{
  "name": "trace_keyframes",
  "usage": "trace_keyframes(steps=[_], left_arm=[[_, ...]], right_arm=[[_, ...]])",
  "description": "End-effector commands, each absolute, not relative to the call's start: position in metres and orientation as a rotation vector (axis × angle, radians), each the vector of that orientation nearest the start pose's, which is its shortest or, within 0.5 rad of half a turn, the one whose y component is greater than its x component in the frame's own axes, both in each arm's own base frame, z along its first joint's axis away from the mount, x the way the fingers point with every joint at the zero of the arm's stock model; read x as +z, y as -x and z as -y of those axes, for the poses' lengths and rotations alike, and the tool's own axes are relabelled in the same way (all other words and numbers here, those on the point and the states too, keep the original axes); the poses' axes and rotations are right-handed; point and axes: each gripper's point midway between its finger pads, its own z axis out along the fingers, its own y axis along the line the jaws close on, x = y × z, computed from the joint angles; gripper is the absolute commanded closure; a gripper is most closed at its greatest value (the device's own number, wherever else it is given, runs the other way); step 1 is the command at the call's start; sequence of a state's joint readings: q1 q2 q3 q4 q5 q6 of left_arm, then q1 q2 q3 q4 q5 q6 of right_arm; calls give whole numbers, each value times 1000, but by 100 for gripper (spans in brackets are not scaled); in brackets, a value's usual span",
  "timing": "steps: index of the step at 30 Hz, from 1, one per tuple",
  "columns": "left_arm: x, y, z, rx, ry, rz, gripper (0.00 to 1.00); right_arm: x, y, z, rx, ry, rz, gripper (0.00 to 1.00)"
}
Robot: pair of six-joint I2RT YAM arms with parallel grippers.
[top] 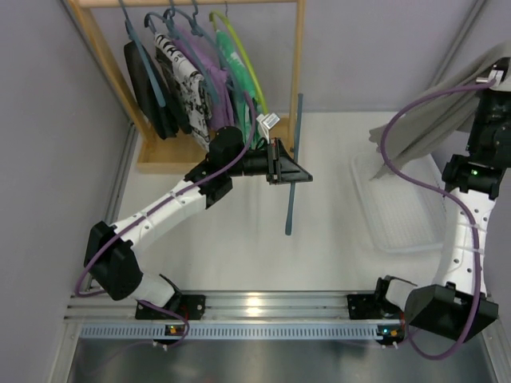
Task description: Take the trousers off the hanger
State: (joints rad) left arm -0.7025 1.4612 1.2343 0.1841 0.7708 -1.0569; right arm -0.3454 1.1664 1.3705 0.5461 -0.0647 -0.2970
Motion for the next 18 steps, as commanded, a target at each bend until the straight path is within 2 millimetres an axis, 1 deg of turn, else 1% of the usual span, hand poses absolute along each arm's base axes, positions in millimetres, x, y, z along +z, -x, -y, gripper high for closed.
trace_keyframes(steps=[1,2,4,5,7,8,10,11,13,14,16,17,18], left_arm=[[402,-212,376,-1868,-519,-1751,100],[402,-212,375,-1853,-532,-1743,100],[407,-211,374,-1840,-547,-1731,100],[407,-212,373,-1829,-556,-1725,100],[413,-211,372,-1823,-566,-1709,100],[413,-211,372,-1823,-568,-1710,100],[419,-210,371,-1824,-576,-1691,100],[422,-208,370,-1827,-578,-1686,100],[425,-206,369,-1828,-582,-1677,100],[427,-205,367,-1831,-584,-1672,100],[428,-203,366,-1833,-581,-1670,100],[429,-202,366,-1837,-580,-1671,100],[429,-202,365,-1836,-579,-1669,100]], right_arm=[[601,-311,105,-519,67,-794,100],[577,-310,102,-505,72,-842,100],[553,-309,94,-483,107,-890,100],[528,-308,93,-474,113,-942,100],[507,-308,91,-469,122,-988,100],[488,-309,92,-474,125,-1026,100],[465,-313,94,-476,130,-1081,100],[446,-317,96,-478,136,-1123,100],[422,-323,97,-468,145,-1190,100],[404,-329,100,-462,147,-1240,100],[376,-339,101,-429,155,-1334,100],[358,-348,102,-407,155,-1388,100],[346,-353,101,-380,165,-1427,100]])
